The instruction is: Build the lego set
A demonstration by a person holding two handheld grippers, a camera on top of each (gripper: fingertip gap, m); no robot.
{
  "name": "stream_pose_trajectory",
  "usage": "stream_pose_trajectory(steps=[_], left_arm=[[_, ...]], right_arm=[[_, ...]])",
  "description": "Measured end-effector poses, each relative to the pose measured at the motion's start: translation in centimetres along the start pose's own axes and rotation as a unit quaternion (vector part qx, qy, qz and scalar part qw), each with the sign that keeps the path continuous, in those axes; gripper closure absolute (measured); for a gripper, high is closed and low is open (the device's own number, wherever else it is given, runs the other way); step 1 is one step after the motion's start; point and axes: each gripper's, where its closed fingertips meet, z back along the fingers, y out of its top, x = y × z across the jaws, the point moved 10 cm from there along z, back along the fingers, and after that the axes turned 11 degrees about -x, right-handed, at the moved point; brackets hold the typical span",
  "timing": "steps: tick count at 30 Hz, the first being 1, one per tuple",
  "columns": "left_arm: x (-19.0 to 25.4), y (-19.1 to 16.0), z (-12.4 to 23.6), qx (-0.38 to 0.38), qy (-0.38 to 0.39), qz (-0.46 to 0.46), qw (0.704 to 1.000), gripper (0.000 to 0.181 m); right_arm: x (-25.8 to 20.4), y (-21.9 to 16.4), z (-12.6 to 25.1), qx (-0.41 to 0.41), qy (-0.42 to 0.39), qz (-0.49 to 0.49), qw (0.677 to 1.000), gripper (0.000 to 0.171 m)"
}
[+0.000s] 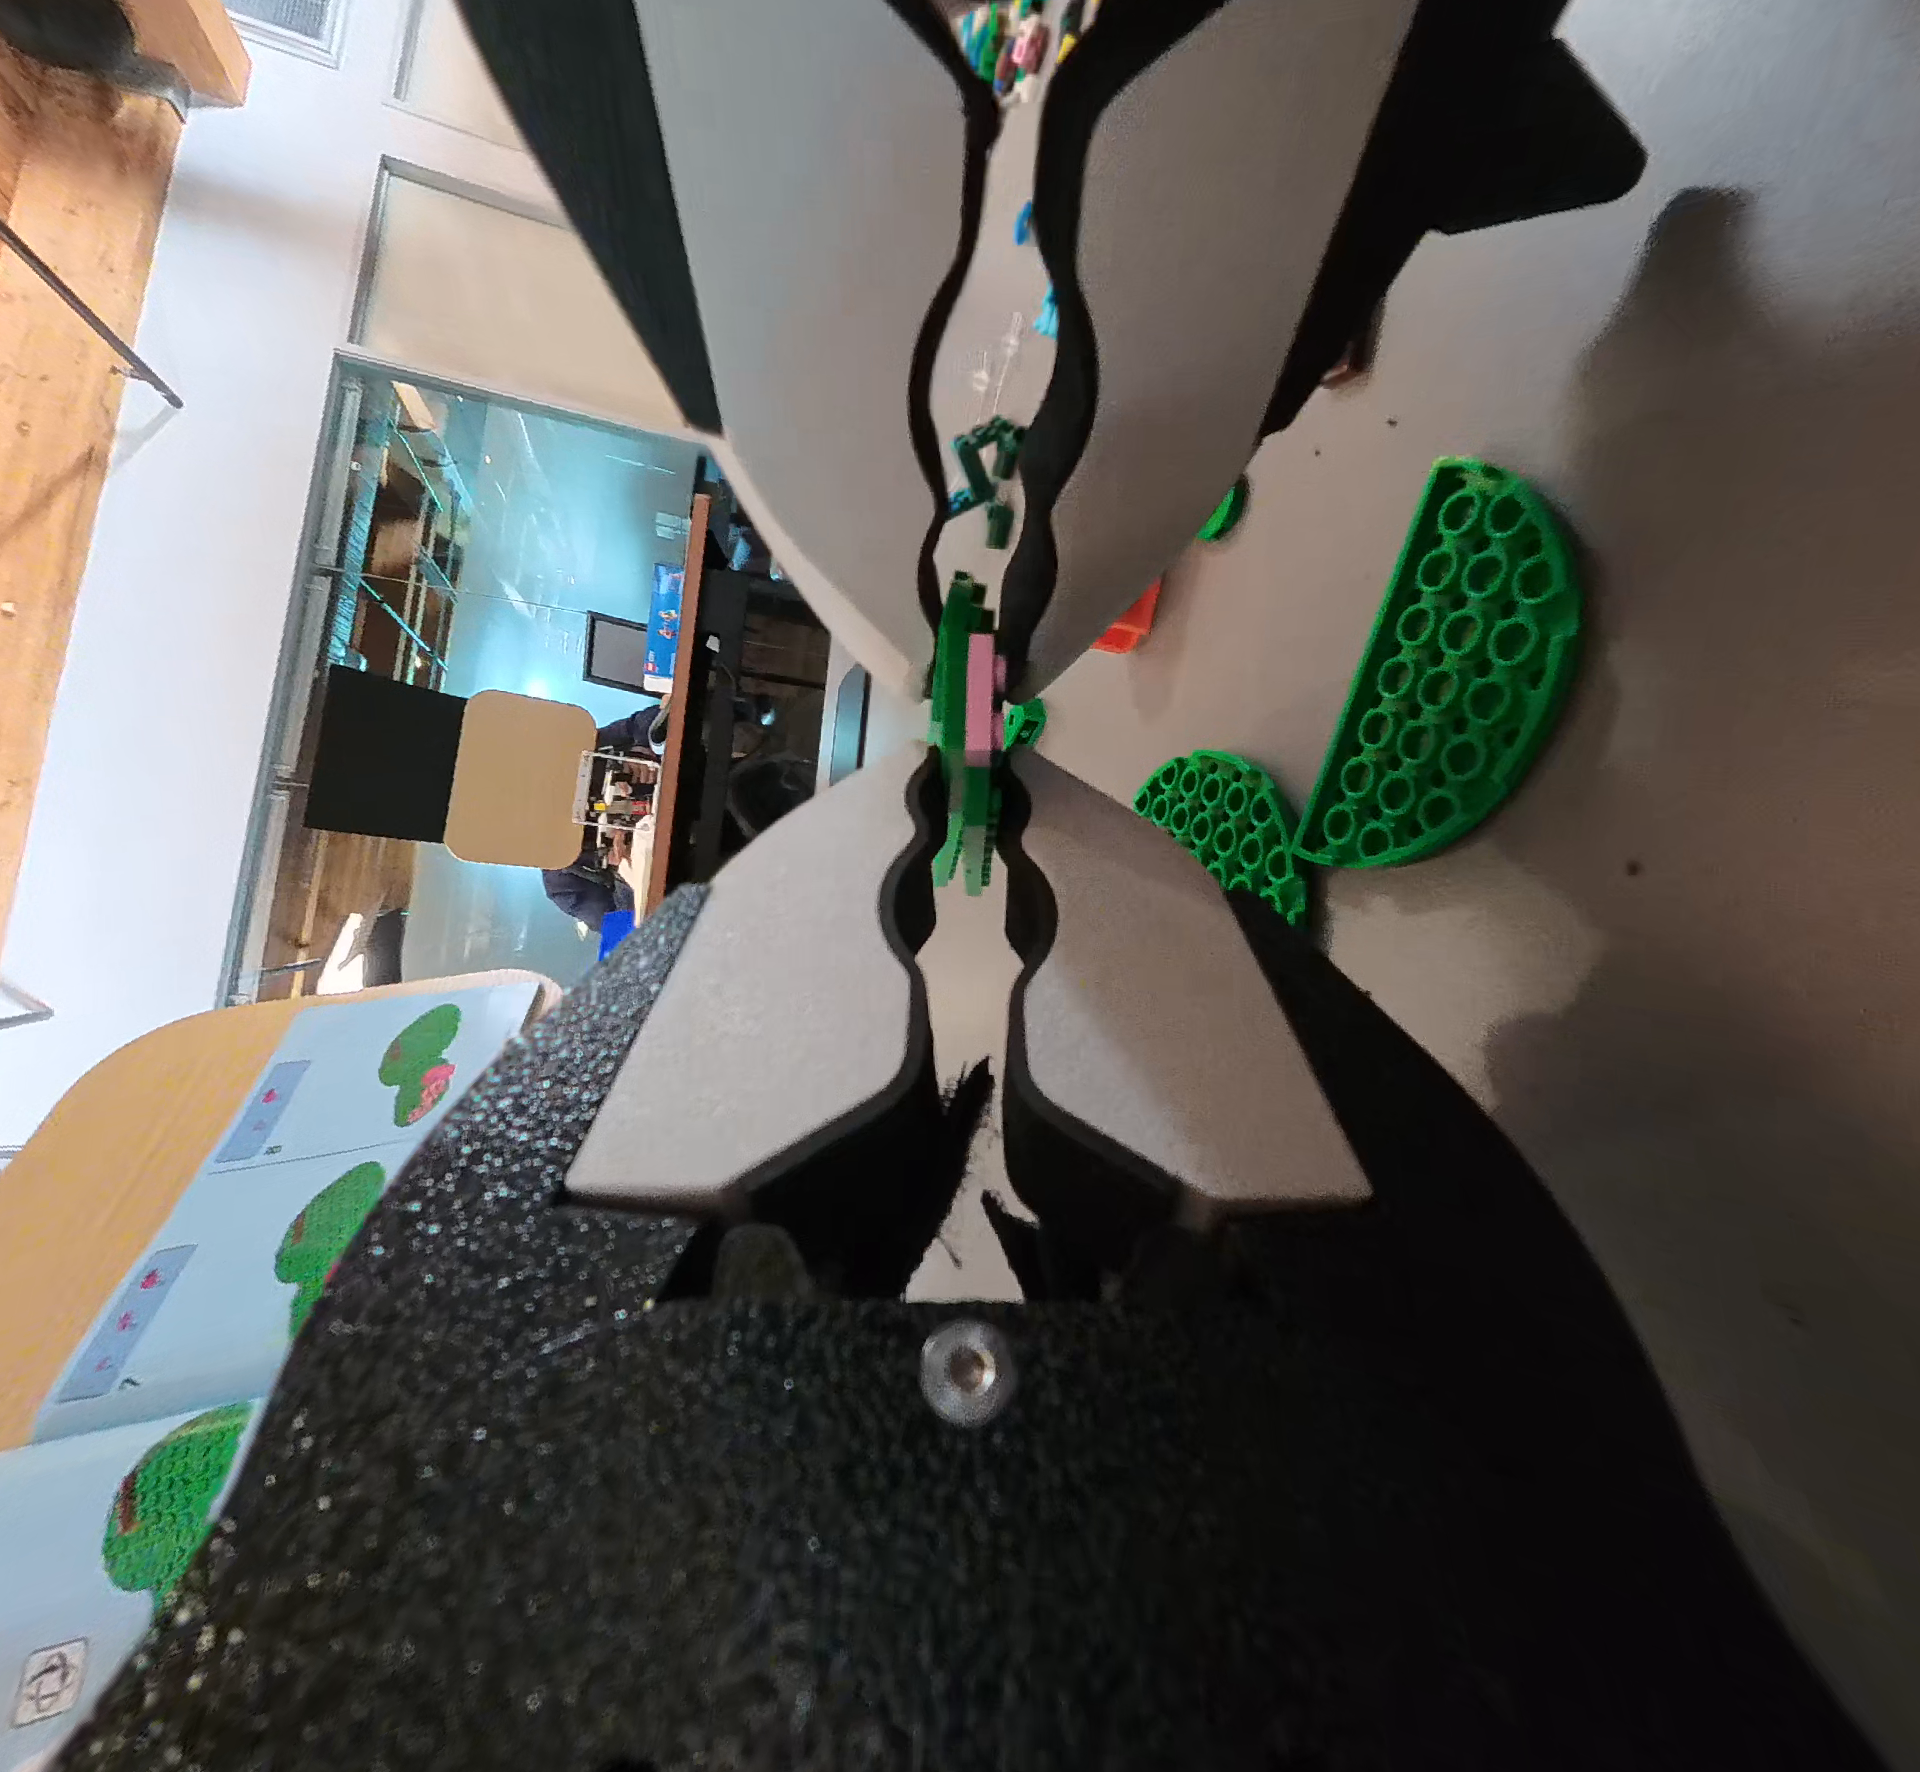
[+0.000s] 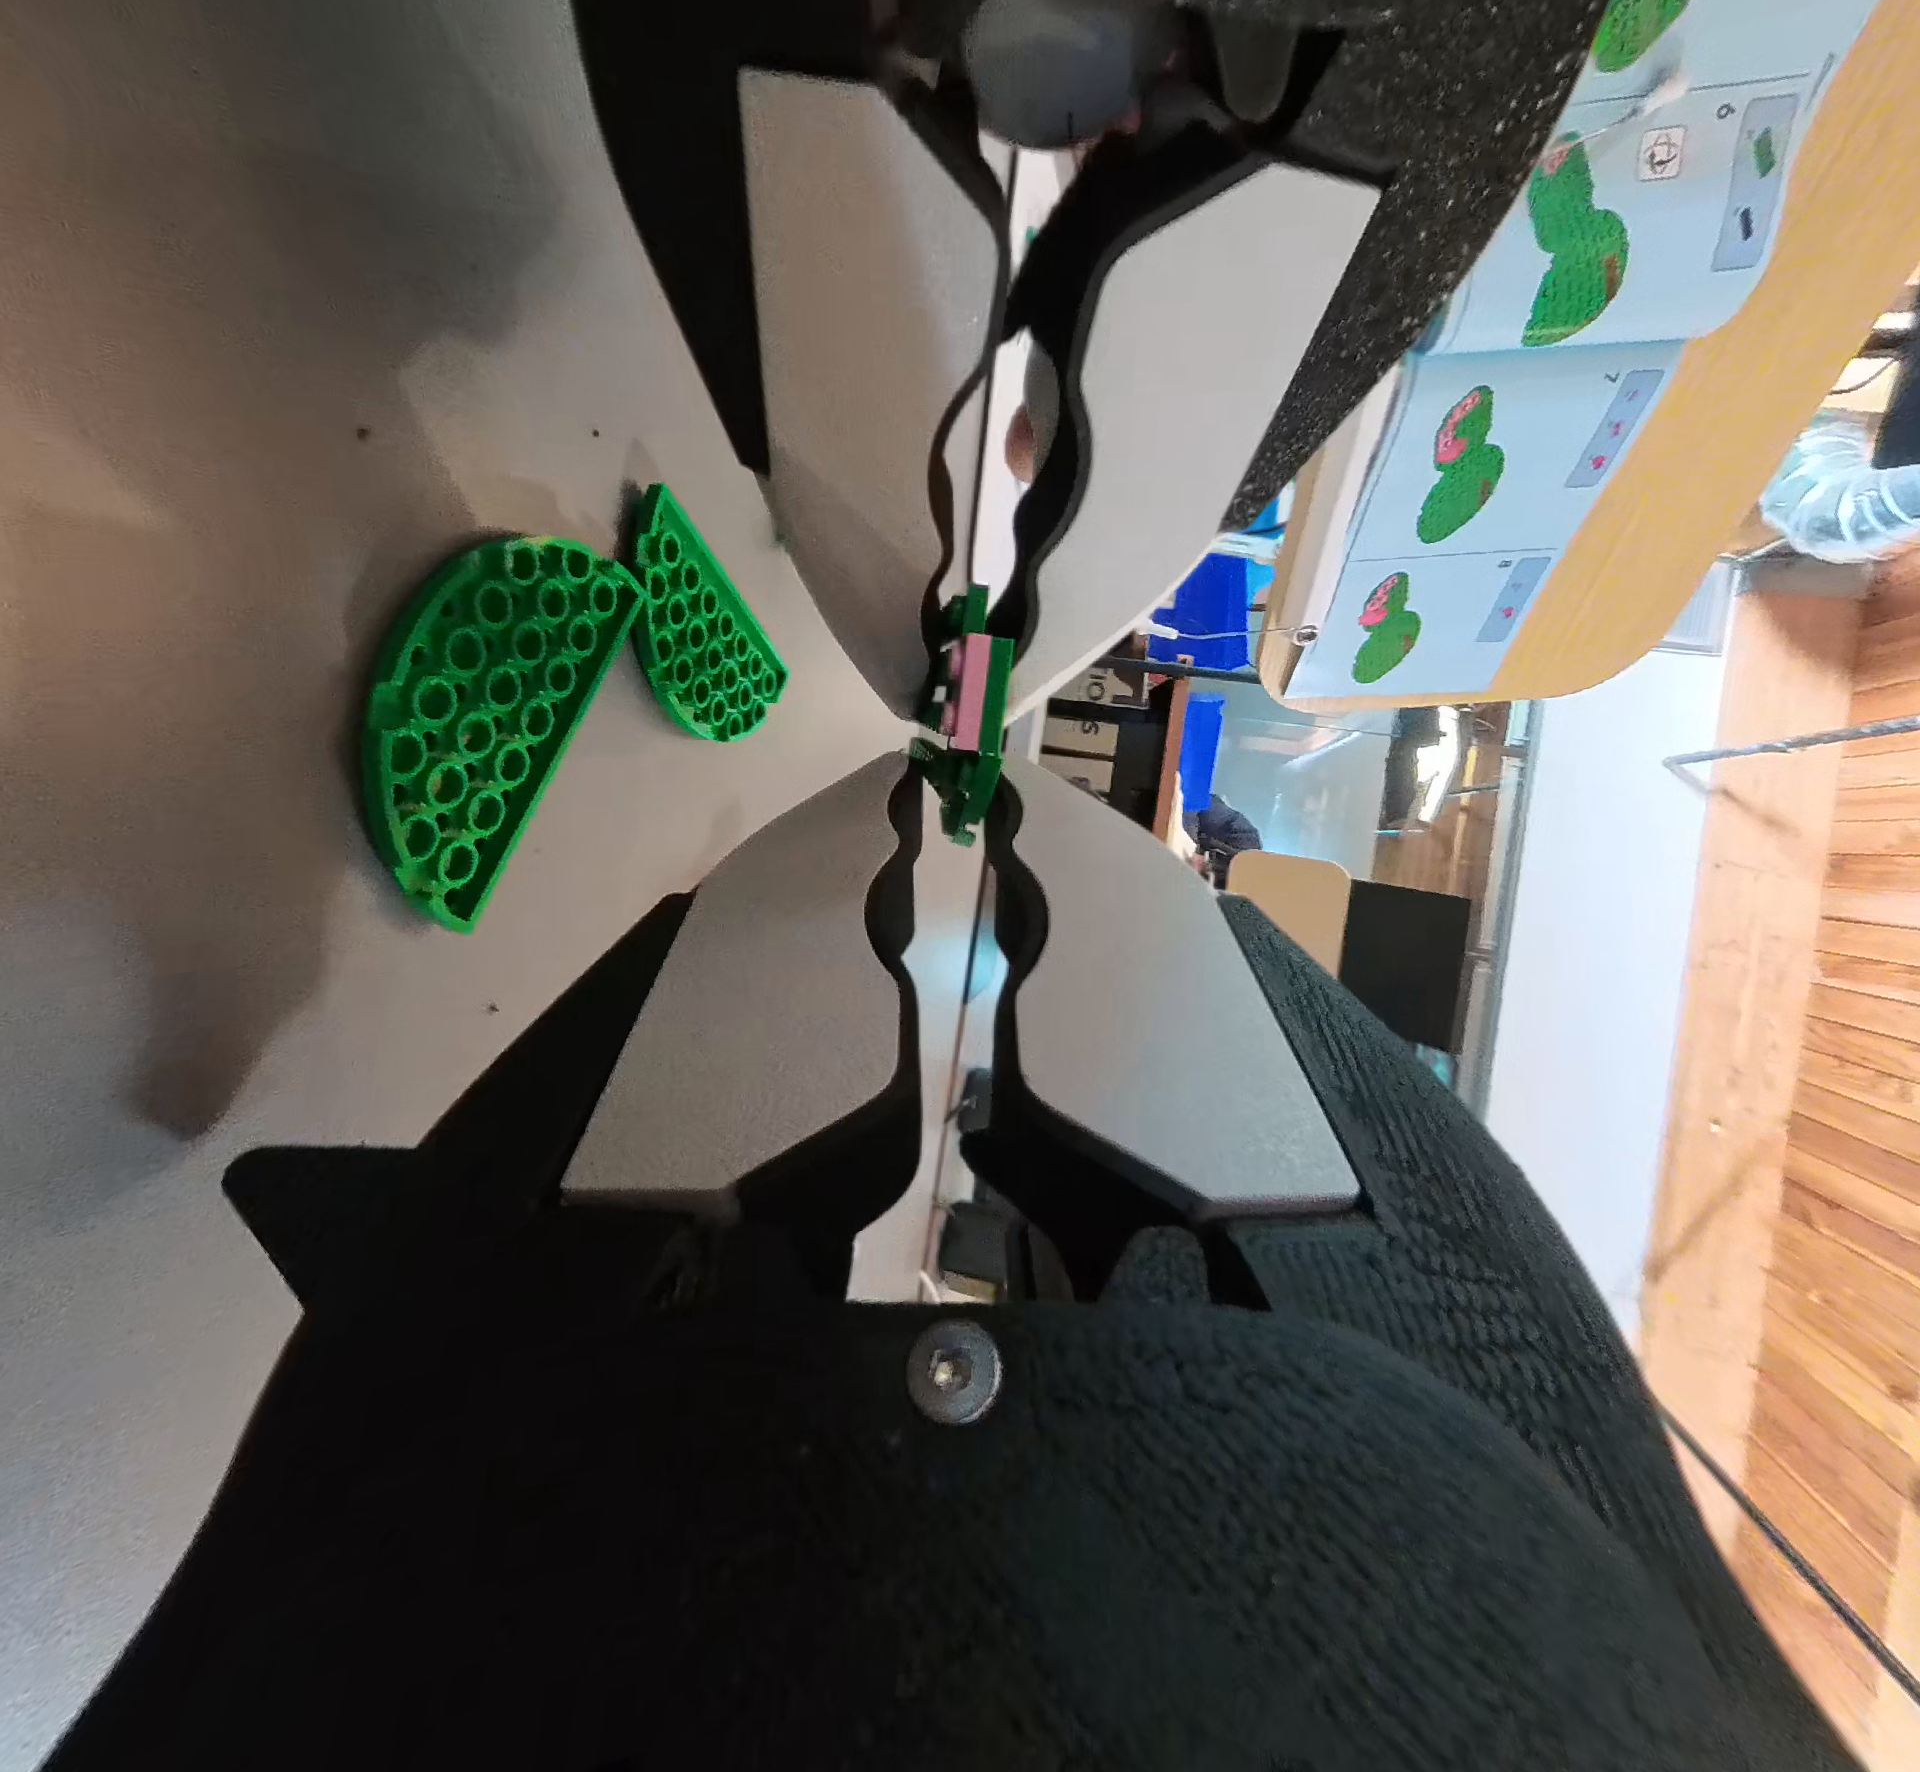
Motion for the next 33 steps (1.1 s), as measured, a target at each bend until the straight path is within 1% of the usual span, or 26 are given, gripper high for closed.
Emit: stream_pose_trajectory(steps=[5,9,11,15,18,24,28,33], left_arm=[[-0.03,0.05,0.08,-0.002,0.006,-0.006,1.000,0.173],[-0.04,0.07,0.10,-0.003,0.004,-0.006,1.000,0.173],[0.10,0.09,0.04,-0.004,0.000,-0.011,1.000,0.173],[0.24,0.03,-0.16,-0.007,-0.018,-0.008,1.000,0.173],[0.25,-0.08,-0.35,-0.011,-0.045,0.013,0.999,0.173],[0.22,-0.05,-0.52,-0.023,-0.062,0.035,0.997,0.173],[0.29,-0.14,-0.57,-0.023,-0.068,0.035,0.997,0.173],[0.32,-0.17,-0.50,-0.012,-0.061,0.033,0.998,0.173]], right_arm=[[0.10,-0.06,0.03,0.001,0.006,-0.010,1.000,0.164],[0.04,0.10,0.12,-0.009,-0.002,0.012,1.000,0.165],[-0.11,0.11,0.09,-0.010,0.000,0.024,1.000,0.164],[-0.29,0.07,-0.09,-0.007,0.017,0.018,1.000,0.163],[-0.59,0.22,-0.24,-0.014,0.012,0.035,0.999,0.160],[-0.69,0.44,-0.41,-0.033,0.017,0.037,0.999,0.158],[-0.83,0.47,-0.43,-0.033,0.035,0.037,0.998,0.152],[-0.69,0.30,-0.30,-0.021,0.056,0.013,0.998,0.147]])
